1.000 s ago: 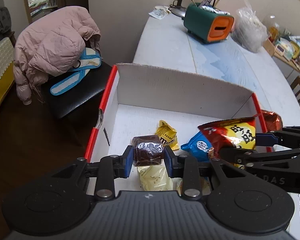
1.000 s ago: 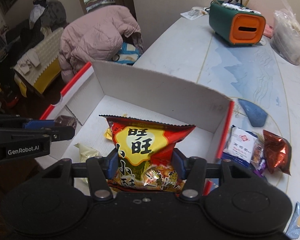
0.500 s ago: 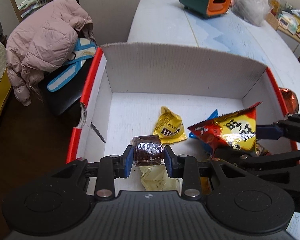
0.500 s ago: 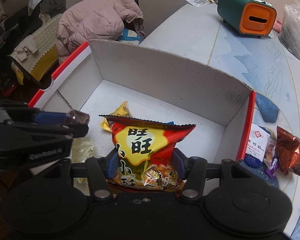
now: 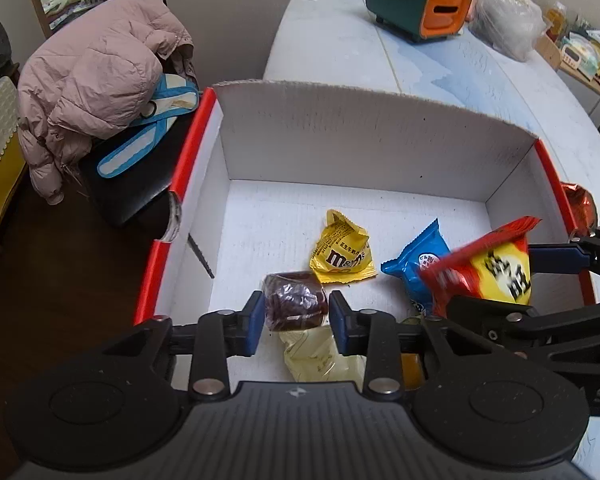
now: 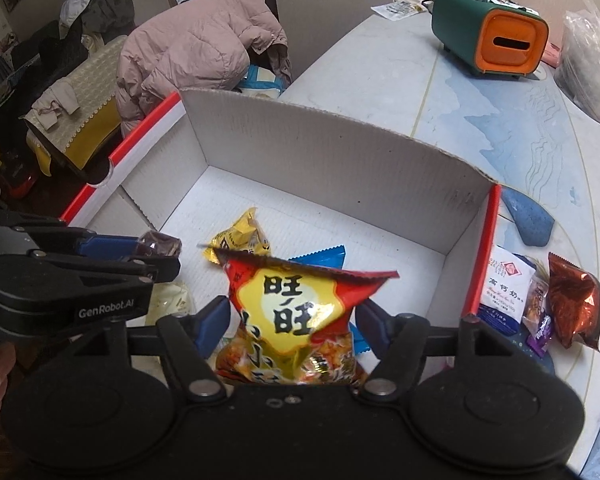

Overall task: Organize snacks
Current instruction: 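Carry both snacks over the white box and open both grippers to drop them, then move both tools back from the box toward the remaining snacks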

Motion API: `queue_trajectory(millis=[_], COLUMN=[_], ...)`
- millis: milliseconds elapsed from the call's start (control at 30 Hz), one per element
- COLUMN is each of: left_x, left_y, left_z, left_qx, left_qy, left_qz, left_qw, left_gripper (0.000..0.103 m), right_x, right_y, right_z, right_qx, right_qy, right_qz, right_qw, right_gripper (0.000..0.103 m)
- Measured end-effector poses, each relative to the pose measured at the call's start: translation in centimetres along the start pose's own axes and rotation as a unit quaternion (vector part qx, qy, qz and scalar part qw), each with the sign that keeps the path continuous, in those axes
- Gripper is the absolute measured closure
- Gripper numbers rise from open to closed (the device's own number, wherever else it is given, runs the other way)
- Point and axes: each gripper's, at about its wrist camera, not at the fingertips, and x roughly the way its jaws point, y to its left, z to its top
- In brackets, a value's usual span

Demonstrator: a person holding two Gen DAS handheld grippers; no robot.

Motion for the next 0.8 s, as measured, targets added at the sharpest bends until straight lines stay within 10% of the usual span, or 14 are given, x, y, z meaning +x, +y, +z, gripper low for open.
queue_trajectory(millis=[800], left_x=[-8.3], left_y=[-3.8], left_z=[-2.1], left_qx=[0.027], left_qy=[-0.091], left_qz=[-0.059], left_qw=[0.9937], left_gripper=[0.046], right_x=[-8.8], right_y=[-2.4], right_z=[-3.1], right_qx=[0.022], right_qy=[-0.082], right_qz=[0.043], right_qw=[0.995], right_gripper=[0.017])
